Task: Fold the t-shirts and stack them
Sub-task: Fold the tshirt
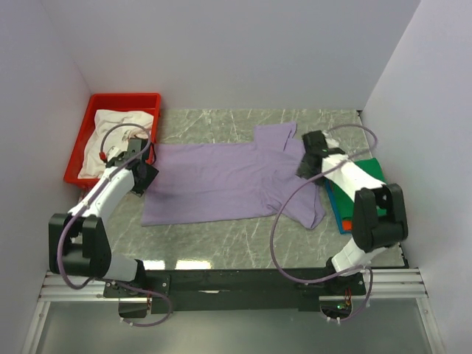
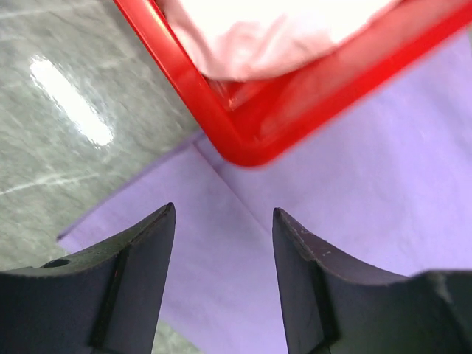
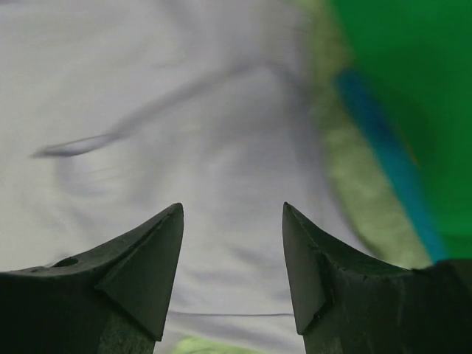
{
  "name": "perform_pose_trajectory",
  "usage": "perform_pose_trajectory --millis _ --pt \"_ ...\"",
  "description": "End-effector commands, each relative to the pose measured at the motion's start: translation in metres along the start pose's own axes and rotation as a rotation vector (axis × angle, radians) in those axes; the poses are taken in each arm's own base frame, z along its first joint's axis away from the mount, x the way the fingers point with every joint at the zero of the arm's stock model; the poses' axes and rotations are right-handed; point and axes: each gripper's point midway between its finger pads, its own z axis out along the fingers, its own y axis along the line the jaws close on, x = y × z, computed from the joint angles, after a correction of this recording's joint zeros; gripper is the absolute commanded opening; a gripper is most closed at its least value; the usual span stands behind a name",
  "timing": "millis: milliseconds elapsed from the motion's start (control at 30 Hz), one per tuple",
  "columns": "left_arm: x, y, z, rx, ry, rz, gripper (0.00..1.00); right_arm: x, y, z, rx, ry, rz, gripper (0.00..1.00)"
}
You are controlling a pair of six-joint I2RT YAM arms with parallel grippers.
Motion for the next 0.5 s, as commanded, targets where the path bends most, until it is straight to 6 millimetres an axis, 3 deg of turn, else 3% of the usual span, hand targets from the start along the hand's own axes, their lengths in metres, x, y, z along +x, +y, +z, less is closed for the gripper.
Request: perform_pose_trajectory --millis 0,33,200,333,467 --pt "0.018 -0.006 -0.016 0.098 0.052 0.048 0.61 0.002 -0.023 -0.004 -0.048 -0.009 0.122 0.62" --pt "0.027 -0.004 -0.014 0.108 0.067 0.056 0.61 0.011 -0.037 0.002 -0.029 0.01 0.145 0.62" --pt "0.064 -0.001 -0.012 0.173 0.153 0.098 0.6 0.006 -0.037 0.011 -0.098 0.014 0.209 0.6" --pt "0.075 0.002 -0.006 0.17 0.175 0.127 0.6 0.0 -0.031 0.023 -0.103 0.031 0.231 0.59" --pt "0.082 0.007 0.0 0.161 0.186 0.133 0.6 0.007 -0.032 0.03 -0.079 0.06 0.249 0.57"
